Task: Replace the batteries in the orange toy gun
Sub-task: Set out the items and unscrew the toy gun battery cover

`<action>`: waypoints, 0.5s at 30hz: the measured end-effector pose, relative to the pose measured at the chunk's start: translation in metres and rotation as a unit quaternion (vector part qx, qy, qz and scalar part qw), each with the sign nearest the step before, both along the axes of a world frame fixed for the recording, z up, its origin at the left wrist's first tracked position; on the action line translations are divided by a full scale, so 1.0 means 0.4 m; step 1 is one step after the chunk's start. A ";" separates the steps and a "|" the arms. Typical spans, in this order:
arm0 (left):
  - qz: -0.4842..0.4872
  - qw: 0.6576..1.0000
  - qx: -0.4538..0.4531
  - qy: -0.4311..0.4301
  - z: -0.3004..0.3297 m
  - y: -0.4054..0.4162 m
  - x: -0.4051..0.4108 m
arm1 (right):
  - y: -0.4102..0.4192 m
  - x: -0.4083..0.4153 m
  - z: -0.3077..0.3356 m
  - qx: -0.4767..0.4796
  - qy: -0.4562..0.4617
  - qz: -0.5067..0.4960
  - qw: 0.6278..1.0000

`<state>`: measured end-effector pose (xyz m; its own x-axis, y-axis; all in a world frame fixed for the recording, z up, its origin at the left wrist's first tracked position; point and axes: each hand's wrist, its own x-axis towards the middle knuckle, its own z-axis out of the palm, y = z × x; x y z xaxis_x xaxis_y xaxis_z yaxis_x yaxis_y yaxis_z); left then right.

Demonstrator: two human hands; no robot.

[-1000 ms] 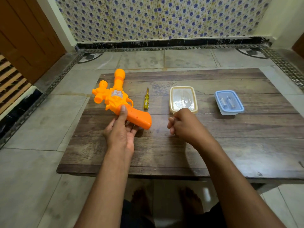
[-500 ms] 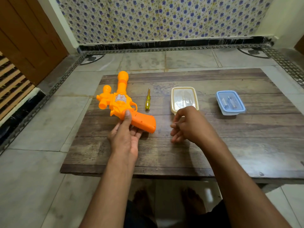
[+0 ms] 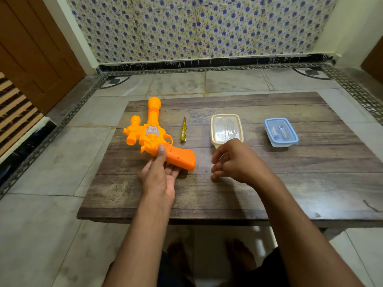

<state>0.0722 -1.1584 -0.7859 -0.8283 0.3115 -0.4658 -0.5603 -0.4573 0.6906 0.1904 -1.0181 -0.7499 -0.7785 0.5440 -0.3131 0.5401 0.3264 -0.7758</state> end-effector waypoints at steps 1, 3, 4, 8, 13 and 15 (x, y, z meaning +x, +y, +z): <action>0.002 1.000 -0.001 -0.002 -0.001 -0.002 0.003 | -0.003 0.003 0.000 0.009 0.004 -0.010 1.000; 0.005 1.000 -0.003 -0.005 -0.004 -0.004 0.003 | -0.007 0.005 0.003 -0.005 0.008 -0.032 0.999; 0.006 1.000 -0.002 -0.006 -0.004 -0.004 0.003 | -0.009 0.007 0.005 -0.014 0.009 -0.043 0.999; 0.003 1.000 -0.004 -0.006 -0.009 -0.004 0.002 | -0.007 0.007 -0.003 0.010 -0.007 -0.039 0.999; 0.001 1.000 -0.009 -0.008 -0.017 0.000 0.002 | 0.004 0.002 -0.017 -0.018 -0.020 -0.034 0.999; 0.003 1.000 -0.009 -0.012 -0.016 0.000 0.001 | 0.009 0.004 -0.015 -0.036 -0.021 -0.025 0.999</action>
